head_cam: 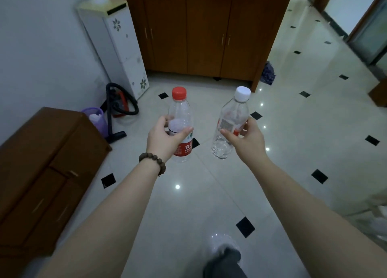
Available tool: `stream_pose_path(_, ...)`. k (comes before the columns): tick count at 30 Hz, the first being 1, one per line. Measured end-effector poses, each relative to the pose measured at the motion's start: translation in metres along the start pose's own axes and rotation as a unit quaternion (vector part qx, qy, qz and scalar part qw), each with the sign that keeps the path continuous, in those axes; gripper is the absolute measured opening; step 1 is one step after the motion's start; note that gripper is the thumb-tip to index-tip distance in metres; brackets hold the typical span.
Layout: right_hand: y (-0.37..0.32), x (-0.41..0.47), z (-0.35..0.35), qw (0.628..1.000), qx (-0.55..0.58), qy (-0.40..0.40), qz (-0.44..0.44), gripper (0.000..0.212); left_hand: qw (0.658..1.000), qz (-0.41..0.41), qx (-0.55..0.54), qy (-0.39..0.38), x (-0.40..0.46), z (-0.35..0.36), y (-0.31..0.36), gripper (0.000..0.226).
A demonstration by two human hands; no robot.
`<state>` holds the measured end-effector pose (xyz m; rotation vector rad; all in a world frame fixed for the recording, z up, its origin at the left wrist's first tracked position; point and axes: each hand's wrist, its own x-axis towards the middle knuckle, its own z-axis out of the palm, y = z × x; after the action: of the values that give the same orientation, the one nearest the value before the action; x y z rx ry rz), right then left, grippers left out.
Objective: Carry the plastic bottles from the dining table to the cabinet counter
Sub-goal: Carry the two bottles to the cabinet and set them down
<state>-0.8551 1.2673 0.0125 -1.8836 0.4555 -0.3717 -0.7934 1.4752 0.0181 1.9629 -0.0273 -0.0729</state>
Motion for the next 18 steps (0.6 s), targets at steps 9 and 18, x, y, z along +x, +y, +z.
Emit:
stream_pose_path(9, 0.026, 0.206, 0.016, 1.000, 0.006, -0.026, 0.000, 0.048, 1.000, -0.013, -0.007, 0.013, 0.182, 0.079, 0.013, 0.058)
stream_pose_path(18, 0.021, 0.393, 0.030, 0.998, -0.001, -0.069, -0.005, 0.053, 0.997, -0.048, -0.027, 0.045, 0.347, 0.141, 0.058, 0.061)
